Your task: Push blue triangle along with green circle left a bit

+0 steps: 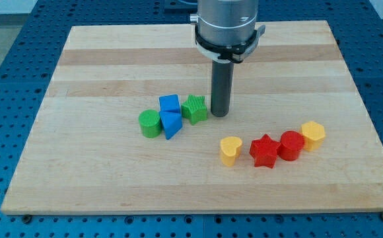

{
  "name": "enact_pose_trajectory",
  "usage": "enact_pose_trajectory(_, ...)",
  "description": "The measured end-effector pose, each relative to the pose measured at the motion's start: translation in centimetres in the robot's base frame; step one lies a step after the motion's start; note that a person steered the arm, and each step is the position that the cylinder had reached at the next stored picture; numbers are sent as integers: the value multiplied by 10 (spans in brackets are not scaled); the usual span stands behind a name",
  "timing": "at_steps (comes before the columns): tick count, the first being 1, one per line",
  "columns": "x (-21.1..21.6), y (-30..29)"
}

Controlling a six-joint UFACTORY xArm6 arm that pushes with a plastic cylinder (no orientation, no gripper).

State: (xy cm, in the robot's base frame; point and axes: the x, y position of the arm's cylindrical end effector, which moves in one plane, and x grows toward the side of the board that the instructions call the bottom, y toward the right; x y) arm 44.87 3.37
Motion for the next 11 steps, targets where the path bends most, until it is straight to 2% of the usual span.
enact_pose_trajectory(1,33,-9)
enact_pose_trajectory(2,36,-9)
enact_pose_trajectory(3,86,-21)
enact_pose_trajectory(4,88,-23)
enact_pose_trajectory(5,88,-72)
enact_pose_trajectory(7,88,-80)
enact_pose_trajectory(8,59,-80)
enact_pose_trajectory(10,-97,-80)
enact_pose_trajectory(11,-107,-80)
